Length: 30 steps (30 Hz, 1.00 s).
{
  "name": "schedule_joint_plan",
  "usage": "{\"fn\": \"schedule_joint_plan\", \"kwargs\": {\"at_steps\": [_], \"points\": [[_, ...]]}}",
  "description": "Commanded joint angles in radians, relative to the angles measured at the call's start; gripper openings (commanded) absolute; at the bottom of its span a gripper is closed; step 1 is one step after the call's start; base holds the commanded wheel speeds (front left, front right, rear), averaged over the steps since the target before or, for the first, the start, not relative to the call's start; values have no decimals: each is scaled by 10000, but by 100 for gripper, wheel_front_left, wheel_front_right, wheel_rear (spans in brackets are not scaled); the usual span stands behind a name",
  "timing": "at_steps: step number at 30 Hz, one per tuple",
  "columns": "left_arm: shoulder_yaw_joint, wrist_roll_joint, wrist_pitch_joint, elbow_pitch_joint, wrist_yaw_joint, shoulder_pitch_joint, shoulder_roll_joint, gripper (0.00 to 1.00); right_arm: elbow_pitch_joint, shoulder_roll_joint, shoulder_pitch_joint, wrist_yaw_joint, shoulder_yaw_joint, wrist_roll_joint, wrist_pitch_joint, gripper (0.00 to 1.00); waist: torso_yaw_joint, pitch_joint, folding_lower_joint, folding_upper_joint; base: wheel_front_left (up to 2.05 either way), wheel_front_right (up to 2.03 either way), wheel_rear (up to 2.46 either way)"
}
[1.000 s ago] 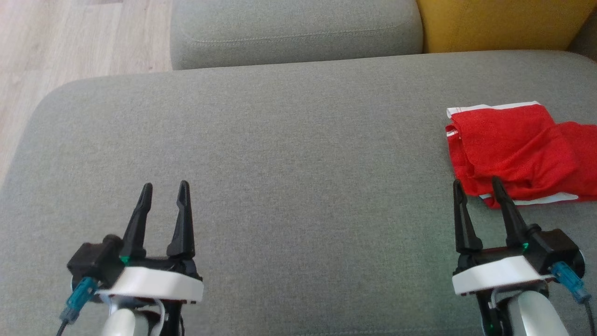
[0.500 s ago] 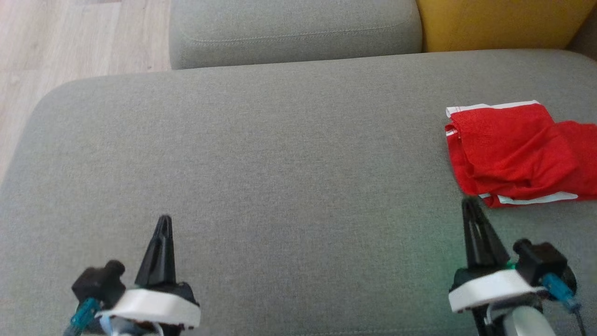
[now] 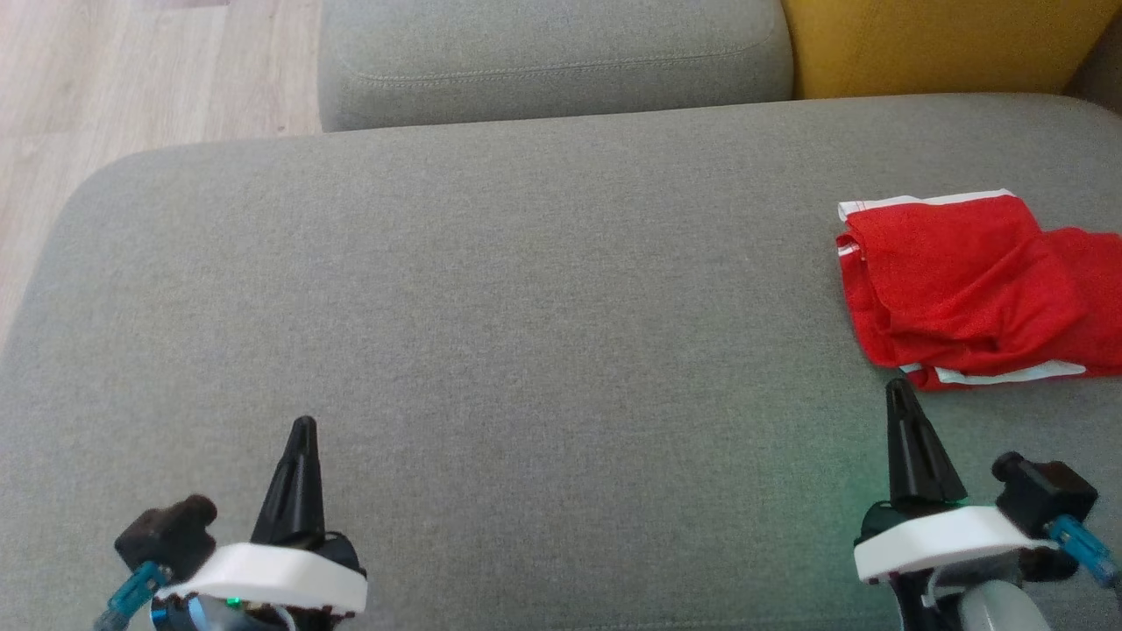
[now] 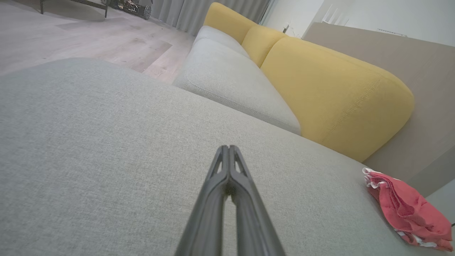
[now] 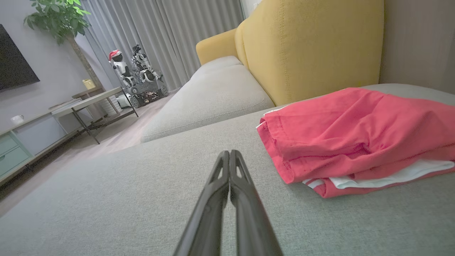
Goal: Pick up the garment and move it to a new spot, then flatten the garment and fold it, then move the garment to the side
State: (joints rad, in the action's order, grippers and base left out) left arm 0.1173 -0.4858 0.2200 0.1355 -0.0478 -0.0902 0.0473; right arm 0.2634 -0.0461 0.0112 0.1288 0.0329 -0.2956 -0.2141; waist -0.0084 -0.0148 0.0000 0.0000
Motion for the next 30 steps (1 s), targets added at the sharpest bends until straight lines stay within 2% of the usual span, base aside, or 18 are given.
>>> {"fn": "schedule_joint_plan", "kwargs": {"at_steps": [1,30], "points": [[-156,-274,-62,-260,-81,534,74,0,-325,-109,-438,3,-25,-348,47,0,2,2,0,0,0,0,0],[-579,-3225,-801,89,-277,903,161,0,-298,-212,-622,7,-232,-3799,749,0,23,32,0,0,0,0,0]]}}
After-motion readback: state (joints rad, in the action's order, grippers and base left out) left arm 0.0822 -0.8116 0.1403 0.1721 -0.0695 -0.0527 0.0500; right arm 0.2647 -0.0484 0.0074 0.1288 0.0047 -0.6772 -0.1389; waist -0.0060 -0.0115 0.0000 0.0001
